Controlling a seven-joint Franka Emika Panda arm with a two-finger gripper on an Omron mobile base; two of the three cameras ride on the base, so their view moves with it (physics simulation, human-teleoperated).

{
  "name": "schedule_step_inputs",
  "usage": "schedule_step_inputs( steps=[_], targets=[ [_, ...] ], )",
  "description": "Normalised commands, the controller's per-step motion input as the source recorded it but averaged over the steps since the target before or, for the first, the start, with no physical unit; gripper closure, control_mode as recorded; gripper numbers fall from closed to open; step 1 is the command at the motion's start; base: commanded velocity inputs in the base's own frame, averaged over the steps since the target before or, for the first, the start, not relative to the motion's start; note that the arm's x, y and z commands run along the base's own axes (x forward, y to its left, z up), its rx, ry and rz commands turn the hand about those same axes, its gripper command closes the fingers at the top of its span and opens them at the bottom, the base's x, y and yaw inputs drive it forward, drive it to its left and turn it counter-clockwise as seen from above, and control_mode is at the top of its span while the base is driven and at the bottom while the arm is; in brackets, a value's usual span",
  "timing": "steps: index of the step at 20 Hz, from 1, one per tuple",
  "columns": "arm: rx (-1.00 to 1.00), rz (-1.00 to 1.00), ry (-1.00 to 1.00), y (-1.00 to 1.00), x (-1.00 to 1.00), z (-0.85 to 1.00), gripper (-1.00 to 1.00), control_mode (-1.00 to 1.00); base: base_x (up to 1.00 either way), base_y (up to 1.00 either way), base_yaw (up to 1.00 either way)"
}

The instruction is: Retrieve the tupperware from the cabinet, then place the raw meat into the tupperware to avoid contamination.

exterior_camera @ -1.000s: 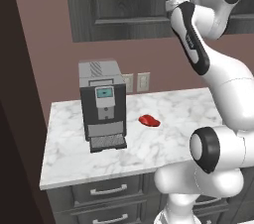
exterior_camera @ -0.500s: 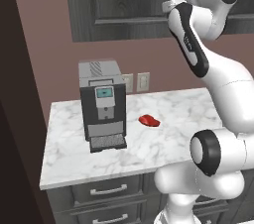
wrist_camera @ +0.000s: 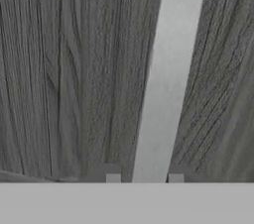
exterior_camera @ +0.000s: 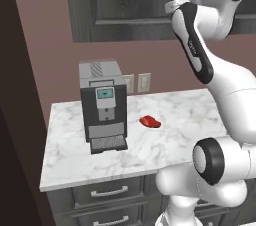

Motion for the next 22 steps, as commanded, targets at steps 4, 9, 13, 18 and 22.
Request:
schedule_step_inputs(
  steps=[4, 9, 13, 18, 22],
  targets=[
    [-0.04, -0.04, 0.02, 0.35, -0.62, 0.12, 1.0, -1.0, 0.0, 0.0, 0.0],
    [-0.01, -0.12, 0.0, 0.51, -0.81, 0.0, 1.0, -1.0, 0.0, 0.0, 0.0],
    [0.0, -0.19, 0.02, 0.45, -0.7, -0.04, 1.0, -1.0, 0.0, 0.0, 0.0],
    [-0.01, -0.19, 0.02, 0.42, -0.72, -0.04, 1.0, -1.0, 0.0, 0.0, 0.0],
    [-0.03, -0.19, 0.05, 0.4, -0.59, -0.07, 1.0, -1.0, 0.0, 0.0, 0.0]
  ],
)
